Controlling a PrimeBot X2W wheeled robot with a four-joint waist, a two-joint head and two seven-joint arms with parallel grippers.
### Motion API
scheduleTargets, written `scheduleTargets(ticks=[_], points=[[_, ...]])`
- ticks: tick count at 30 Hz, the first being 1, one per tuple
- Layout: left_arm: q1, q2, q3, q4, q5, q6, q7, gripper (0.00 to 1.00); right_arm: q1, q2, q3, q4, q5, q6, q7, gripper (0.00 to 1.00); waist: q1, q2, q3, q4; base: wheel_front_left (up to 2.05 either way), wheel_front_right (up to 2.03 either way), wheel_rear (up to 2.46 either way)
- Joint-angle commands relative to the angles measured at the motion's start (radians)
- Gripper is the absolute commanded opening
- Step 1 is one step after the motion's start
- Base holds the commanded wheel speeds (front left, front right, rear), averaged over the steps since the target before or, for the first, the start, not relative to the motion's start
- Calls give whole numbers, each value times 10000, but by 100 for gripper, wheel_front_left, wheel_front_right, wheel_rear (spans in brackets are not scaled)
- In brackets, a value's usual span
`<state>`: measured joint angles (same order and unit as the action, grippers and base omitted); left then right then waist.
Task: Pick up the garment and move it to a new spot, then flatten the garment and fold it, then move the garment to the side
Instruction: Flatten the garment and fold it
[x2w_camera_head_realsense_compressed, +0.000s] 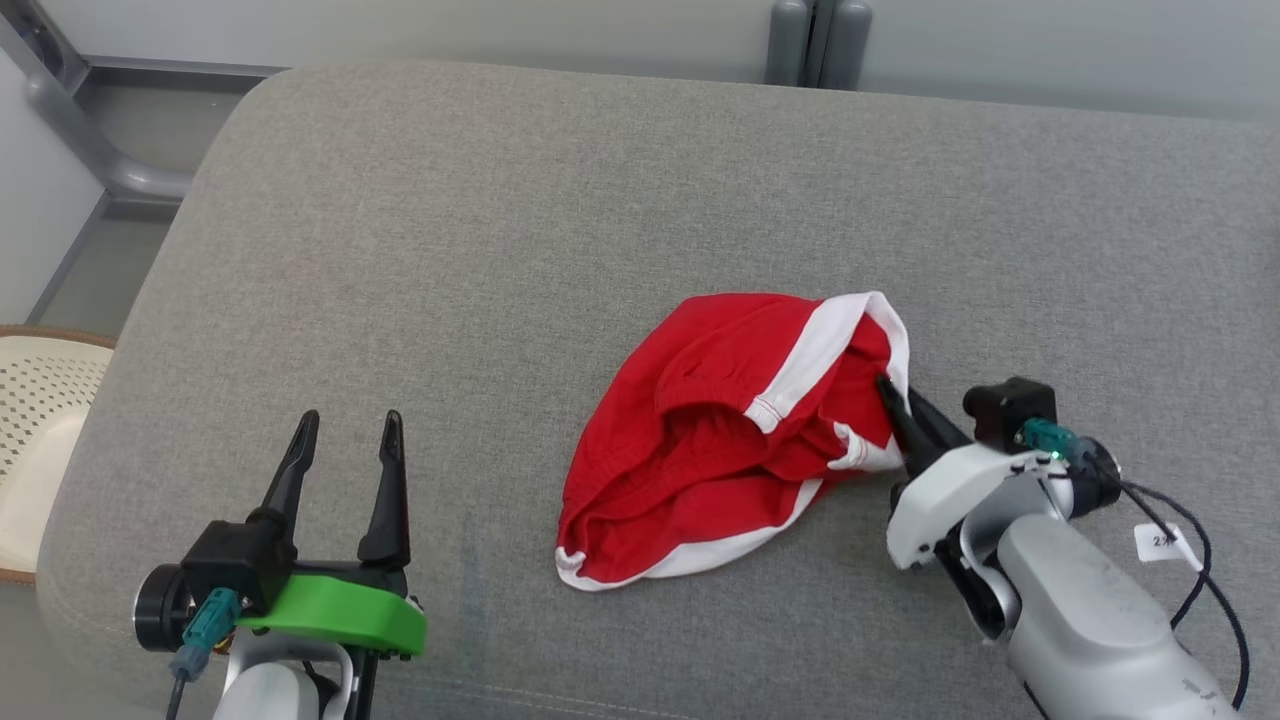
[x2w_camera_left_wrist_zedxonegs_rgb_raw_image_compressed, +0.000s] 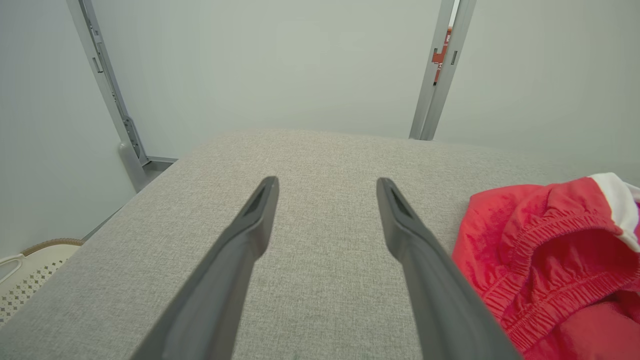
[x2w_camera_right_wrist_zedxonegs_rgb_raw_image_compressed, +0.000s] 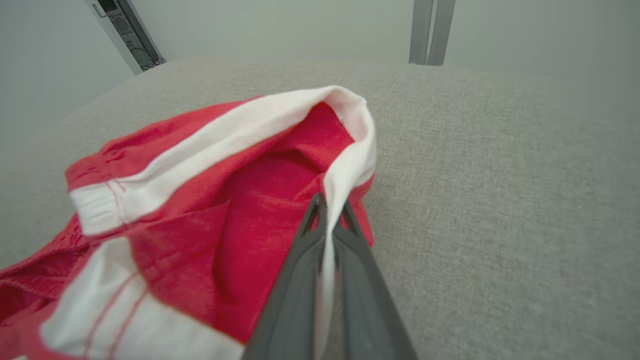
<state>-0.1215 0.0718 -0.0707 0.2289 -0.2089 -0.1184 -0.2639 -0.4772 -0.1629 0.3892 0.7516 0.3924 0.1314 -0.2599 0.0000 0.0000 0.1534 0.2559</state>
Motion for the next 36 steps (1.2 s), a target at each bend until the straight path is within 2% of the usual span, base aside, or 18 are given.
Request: scheduleTargets(ticks=[1,6,9,17,18,19,25,29,36], points=[[-130,-41,15,8,3,-16,0,100,-280,-130,-20,-114,-23,-19,-40,0,0,0,0,12,0,0,0],[-205,-93,-51,53,-23,-17,0,100,-1342,-297,39,-535,-513,-19,-54,0,0,0,22,105,0,0,0],[-255,-110,-132,109,-77,-28,0,100,-2167,-138,232,-502,-779,-19,-56,0,0,0,47,259,0,0,0],[-485,-178,-406,238,-213,-39,0,100,-4314,10,810,1431,-1593,-19,-51,2,0,0,268,920,0,0,0],[-526,-184,-464,266,-236,-45,0,100,-4457,11,721,1795,-1650,-20,-51,48,0,0,300,1009,0,0,0],[-561,-189,-492,281,-246,-49,0,100,-4571,42,663,2014,-1684,-19,-51,100,0,0,318,1062,0,0,0],[-500,-203,-403,263,-323,21,0,100,-4306,86,454,2098,-1760,-20,-52,100,0,0,309,1008,0,0,0],[-367,-205,-245,238,-269,54,0,100,-3783,-111,181,1470,-1497,-19,-53,100,0,0,183,764,0,0,0],[-132,-203,-34,184,-140,62,0,100,-2126,-803,326,191,-1066,-19,-54,100,0,0,-129,338,0,0,0]])
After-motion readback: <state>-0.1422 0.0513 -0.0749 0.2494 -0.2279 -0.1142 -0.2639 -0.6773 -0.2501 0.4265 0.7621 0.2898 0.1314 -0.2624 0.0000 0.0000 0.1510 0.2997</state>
